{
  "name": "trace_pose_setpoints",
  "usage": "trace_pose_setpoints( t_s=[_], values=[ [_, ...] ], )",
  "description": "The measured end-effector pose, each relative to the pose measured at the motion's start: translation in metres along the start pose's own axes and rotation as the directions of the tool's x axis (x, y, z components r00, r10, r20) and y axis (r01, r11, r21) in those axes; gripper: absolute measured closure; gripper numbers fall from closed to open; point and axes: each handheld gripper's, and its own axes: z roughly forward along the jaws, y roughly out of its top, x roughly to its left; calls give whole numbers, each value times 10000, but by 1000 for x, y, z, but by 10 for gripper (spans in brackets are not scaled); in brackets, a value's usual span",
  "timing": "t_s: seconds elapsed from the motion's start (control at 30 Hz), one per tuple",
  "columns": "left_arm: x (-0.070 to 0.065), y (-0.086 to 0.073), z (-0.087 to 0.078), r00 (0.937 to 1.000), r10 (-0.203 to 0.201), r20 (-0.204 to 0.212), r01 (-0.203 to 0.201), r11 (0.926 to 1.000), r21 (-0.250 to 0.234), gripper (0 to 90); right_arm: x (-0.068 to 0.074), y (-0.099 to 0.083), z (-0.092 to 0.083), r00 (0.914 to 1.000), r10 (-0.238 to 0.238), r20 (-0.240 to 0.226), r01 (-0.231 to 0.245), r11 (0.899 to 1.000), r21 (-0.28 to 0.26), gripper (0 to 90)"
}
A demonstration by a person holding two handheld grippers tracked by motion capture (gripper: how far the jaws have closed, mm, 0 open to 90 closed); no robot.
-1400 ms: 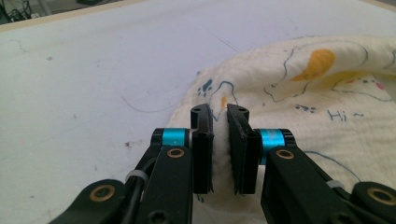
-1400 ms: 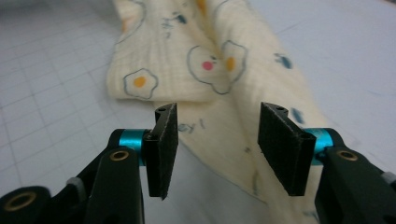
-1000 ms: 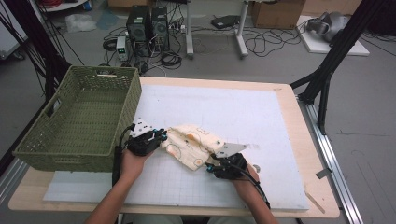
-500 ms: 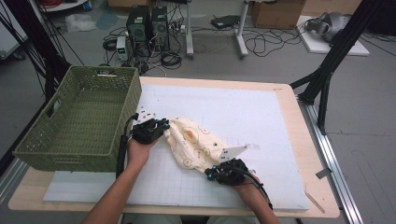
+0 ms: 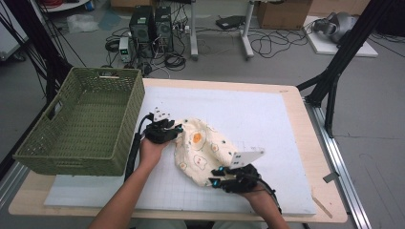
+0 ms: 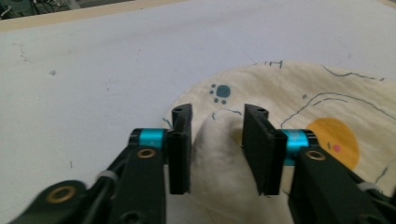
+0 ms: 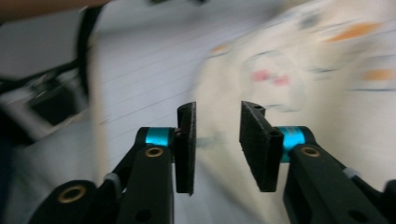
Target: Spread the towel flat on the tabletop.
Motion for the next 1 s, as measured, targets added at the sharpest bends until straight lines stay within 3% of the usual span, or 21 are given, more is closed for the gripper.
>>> trace_pose_setpoints(
  t_s=[0.03,0.07,0.1,0.13,0.17,0.2,0.27,0.3,0.37,0.4,0.5,0.63,0.67,0.73,0.77,0.8,0.83,0.87,0.9,0.93,1.0],
  values=[
    [-1,1,-3,10000,-51,73,52,9999,-129,516,-11,-2,-13,9959,365,834,-324,9982,-500,585],
    [-1,2,-6,9998,-50,174,54,9997,-252,516,-11,-2,-13,9959,365,834,-324,9982,-500,585],
    [-3,3,-10,9998,5,174,2,9992,-395,504,-18,-4,-19,9912,578,1194,-489,9959,-765,554],
    [-4,4,-14,9998,111,183,-102,9986,-519,488,-31,-9,-32,9745,1209,1889,-947,9854,-1418,521],
    [-5,4,-18,9996,184,226,-169,9977,-653,488,-31,-9,-32,9745,1209,1889,-947,9854,-1418,521],
    [-6,4,-22,9994,227,251,-207,9968,-773,488,-37,-11,-39,9650,1522,2134,-1155,9777,-1753,514],
    [-7,3,-29,9993,215,293,-185,9949,-988,473,-47,-12,-52,9404,1884,2831,-1254,9659,-2263,497],
    [-7,2,-32,9992,233,339,-197,9947,-1010,473,-52,-12,-57,9250,1870,3308,-1184,9690,-2167,492],
    [-8,-1,-37,9988,278,394,-239,9950,-973,472,-61,-11,-61,8841,1766,4327,-1113,9788,-1721,469],
    [-9,-3,-38,9987,296,414,-257,9954,-926,472,-66,-11,-61,8709,1632,4636,-1030,9829,-1525,468],
    [-11,-10,-43,9981,354,504,-311,9960,-843,468,-80,-13,-52,8596,1566,4864,-1206,9872,-1047,467],
    [-14,-20,-49,9974,388,603,-345,9968,-716,463,-97,-12,-31,8554,1450,4973,-1348,9893,-565,466],
    [-15,-23,-51,9970,400,664,-352,9968,-719,463,-101,-12,-26,8494,1375,5095,-1369,9898,-389,466],
    [-16,-28,-53,9964,524,669,-479,9966,-675,464,-108,-12,-14,8589,1293,4956,-1479,9890,-18,468],
    [-17,-29,-54,9963,511,692,-463,9965,-702,464,-111,-11,-3,8715,1266,4737,-1527,9881,169,475],
    [-16,-31,-55,9961,569,676,-521,9961,-707,464,-111,-11,-3,8715,1266,4737,-1527,9881,169,475],
    [-16,-32,-55,9964,538,660,-489,9961,-740,464,-113,-8,7,8918,1361,4314,-1635,9862,268,475],
    [-15,-33,-55,9967,494,649,-444,9961,-765,464,-113,-6,11,9047,1407,4021,-1619,9866,191,475],
    [-15,-34,-55,9969,463,634,-415,9964,-742,464,-113,-6,11,9047,1407,4021,-1619,9866,191,475],
    [-14,-35,-55,9969,470,635,-426,9967,-694,463,-111,-3,15,9175,1500,3685,-1666,9859,135,475],
    [-13,-36,-55,9973,398,617,-354,9969,-697,463,-106,1,26,9392,1232,3204,-1437,9888,409,473]
  ],
)
